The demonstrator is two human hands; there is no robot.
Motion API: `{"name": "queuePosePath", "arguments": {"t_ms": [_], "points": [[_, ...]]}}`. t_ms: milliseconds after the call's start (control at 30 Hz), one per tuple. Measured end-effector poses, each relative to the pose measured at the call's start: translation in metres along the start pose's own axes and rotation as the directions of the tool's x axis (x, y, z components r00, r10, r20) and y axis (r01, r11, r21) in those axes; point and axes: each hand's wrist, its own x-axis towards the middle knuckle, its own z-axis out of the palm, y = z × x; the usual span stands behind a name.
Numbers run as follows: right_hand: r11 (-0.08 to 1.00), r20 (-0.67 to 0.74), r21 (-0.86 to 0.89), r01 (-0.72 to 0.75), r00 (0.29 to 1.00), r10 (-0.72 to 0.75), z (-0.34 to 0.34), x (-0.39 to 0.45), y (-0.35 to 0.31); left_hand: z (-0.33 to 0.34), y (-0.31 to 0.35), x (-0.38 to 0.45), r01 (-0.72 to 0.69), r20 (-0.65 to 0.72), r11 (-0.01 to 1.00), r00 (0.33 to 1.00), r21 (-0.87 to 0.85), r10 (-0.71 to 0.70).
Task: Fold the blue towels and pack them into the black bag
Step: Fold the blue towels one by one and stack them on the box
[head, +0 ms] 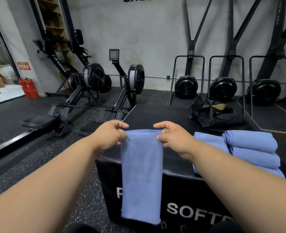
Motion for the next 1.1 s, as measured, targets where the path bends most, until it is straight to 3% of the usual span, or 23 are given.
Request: {"name": "queuePosePath", "arguments": {"t_ms": [167,300,400,567,667,767,900,1100], "points": [[0.963,-0.276,0.006,0.269,0.926,-0.257,-0.026,0.069,-0.11,-0.033,0.104,0.044,-0.271,-0.27,0.905,0.945,-0.327,0.185],[0.916,-0.328,0.027,0.401,0.869,-0.371,-0.037,0.085,-0.146,-0.043,0.136,0.055,-0.441,-0.304,0.798,0.892,-0.411,0.336],[0.948,-0.273,-0.054,0.314,0.908,-0.317,-0.032,0.096,-0.095,-0.029,0.09,0.068,-0.366,-0.237,0.861,0.925,-0.353,0.296],[0.962,-0.144,-0.252,0.106,0.979,-0.146,-0.006,0.087,0.049,0.026,-0.043,0.075,-0.113,-0.07,0.966,0.993,-0.231,0.1],[0.936,-0.08,-0.352,0.002,0.996,-0.032,0.012,0.064,0.12,0.063,-0.112,0.059,0.001,-0.005,0.989,1.0,-0.15,-0.002],[0.937,-0.027,-0.346,-0.053,0.999,0.046,0.022,0.041,0.156,0.081,-0.15,0.04,0.082,0.031,0.98,0.997,-0.183,-0.077],[0.948,-0.038,-0.319,-0.009,0.999,-0.004,0.024,0.025,0.163,0.085,-0.162,0.031,0.063,0.023,0.971,0.998,-0.228,-0.06],[0.982,-0.11,-0.167,0.091,0.988,-0.11,0.026,0.035,0.14,0.074,-0.156,0.038,-0.085,-0.009,0.983,0.996,-0.161,0.085]]}}
